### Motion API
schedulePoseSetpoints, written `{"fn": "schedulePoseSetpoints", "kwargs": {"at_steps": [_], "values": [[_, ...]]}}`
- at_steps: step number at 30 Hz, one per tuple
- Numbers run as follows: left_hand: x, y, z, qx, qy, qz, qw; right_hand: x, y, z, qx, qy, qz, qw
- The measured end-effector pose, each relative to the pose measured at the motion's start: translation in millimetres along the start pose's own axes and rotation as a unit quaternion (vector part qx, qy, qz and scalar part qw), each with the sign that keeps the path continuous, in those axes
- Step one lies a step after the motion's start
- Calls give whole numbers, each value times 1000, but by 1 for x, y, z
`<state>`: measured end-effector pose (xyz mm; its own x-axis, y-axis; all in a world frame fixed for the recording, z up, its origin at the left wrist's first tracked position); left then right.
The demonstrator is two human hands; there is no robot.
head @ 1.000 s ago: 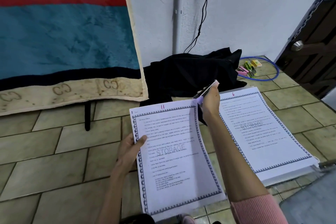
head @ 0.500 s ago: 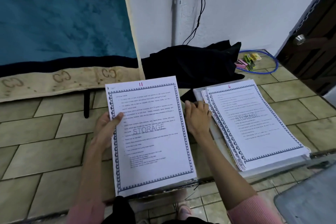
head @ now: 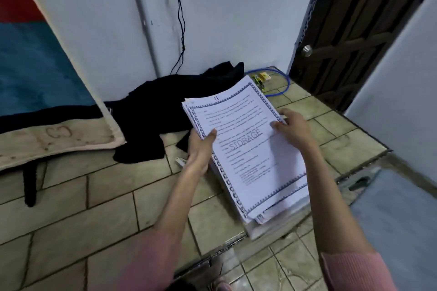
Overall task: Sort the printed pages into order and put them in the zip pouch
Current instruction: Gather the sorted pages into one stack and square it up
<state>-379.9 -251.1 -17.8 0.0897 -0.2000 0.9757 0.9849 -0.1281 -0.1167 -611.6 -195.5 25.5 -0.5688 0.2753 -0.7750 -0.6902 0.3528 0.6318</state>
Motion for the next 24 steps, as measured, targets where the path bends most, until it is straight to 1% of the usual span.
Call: {"fn": "schedulePoseSetpoints", "kwargs": {"at_steps": [2, 4, 6, 7, 9, 12, 14, 18, 20, 21, 24], "values": [[-30, -26, -8, -16, 40, -48, 998, 29, 5, -6, 9, -49, 37, 998], [-55, -39, -10, -19, 75, -118, 990, 59, 1, -10, 2, -96, 77, 992], [-68, -37, -8, 19, 110, -222, 969, 85, -10, -9, -36, -135, 142, 980], [-70, -34, -5, 40, 119, -257, 958, 94, -15, -8, -51, -144, 167, 974], [-71, -31, -1, 56, 120, -260, 957, 101, -22, -4, -59, -149, 182, 970], [-70, -25, -6, 64, 120, -202, 970, 101, -30, -5, -58, -142, 175, 972], [-62, -17, -12, 81, 116, -187, 972, 101, -34, -6, -66, -146, 170, 972], [-40, 3, -18, 99, 91, -239, 962, 110, -44, -5, -100, -165, 108, 975], [-38, 11, -21, 107, 81, -280, 951, 111, -47, -7, -106, -165, 101, 975], [-37, 13, -22, 109, 71, -300, 945, 109, -49, -10, -99, -150, 107, 978], [-32, 11, -26, 99, 49, -334, 936, 97, -53, -26, -42, -104, 102, 988]]}}
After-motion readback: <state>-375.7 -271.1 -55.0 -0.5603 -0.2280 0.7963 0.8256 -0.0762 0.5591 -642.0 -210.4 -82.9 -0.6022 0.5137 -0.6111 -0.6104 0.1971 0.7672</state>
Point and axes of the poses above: each hand's wrist, its own z-axis away from the middle knuckle, its own y-axis out of the back of the hand, x = y × z, the point moved 6 cm from there along -z, towards the middle knuckle, and after that the axes turned 1 degree about -x, right-handed, at the moved point
